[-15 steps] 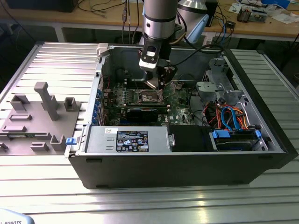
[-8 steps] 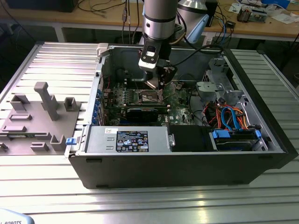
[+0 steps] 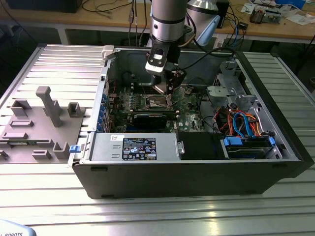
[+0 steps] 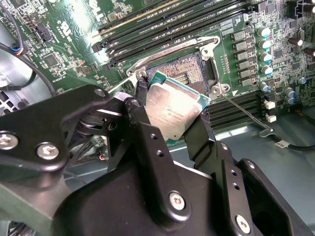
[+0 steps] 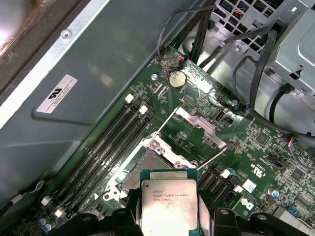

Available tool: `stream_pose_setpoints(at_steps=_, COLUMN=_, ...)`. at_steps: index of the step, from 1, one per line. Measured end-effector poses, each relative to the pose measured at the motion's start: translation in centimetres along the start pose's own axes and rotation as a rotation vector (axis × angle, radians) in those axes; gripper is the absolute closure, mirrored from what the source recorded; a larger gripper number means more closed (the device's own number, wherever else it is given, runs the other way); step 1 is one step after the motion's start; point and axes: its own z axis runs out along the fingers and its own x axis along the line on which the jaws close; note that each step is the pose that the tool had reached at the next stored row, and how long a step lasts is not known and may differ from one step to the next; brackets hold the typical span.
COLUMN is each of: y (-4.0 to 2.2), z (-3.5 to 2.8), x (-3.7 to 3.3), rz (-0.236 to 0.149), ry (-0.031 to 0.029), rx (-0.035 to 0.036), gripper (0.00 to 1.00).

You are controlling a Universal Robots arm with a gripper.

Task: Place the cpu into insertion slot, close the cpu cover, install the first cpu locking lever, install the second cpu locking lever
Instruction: 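Place the cpu into insertion slot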

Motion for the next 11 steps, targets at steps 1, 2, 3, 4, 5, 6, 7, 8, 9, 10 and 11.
stream_pose_setpoints(at_steps=1, y=0.0, z=0.0, x=0.0, rz=0.002, ry=-0.0001, rx=0.0, gripper=0.45)
stream_pose_setpoints(at_steps=2, y=0.0, z=0.01, x=0.0, rz=0.003, ry=-0.0002, rx=0.0, gripper=0.45)
stream_pose_setpoints(at_steps=3, y=0.0, z=0.01, x=0.0, rz=0.005, ry=-0.0003, rx=0.0, gripper=0.45)
stream_pose_setpoints(at_steps=4, y=0.0, z=0.01, x=0.0, rz=0.007, ry=-0.0004, rx=0.0, gripper=0.45)
stream_pose_setpoints(at_steps=5, y=0.0, z=0.02, x=0.0, rz=0.009, ry=-0.0006, rx=-0.0001, gripper=0.45)
stream_pose_setpoints(at_steps=6, y=0.0, z=0.02, x=0.0, rz=0.011, ry=-0.0007, rx=0.0, gripper=0.45)
stream_pose_setpoints(at_steps=7, y=0.0, z=0.03, x=0.0, rz=0.012, ry=-0.0008, rx=0.0, gripper=0.45)
stream_pose_setpoints(at_steps=8, y=0.0, z=0.03, x=0.0, rz=0.014, ry=-0.0008, rx=0.0, gripper=0.45)
stream_pose_setpoints(at_steps=9, y=0.0, z=0.03, x=0.0, rz=0.015, ry=-0.0009, rx=0.0, gripper=0.45)
stream_pose_setpoints(at_steps=10, y=0.0, z=0.04, x=0.0, rz=0.018, ry=-0.0011, rx=0.0, gripper=0.45)
stream_pose_setpoints(at_steps=11, y=0.0, z=0.04, x=0.0, rz=0.019, ry=-0.0012, rx=-0.0001, gripper=0.45)
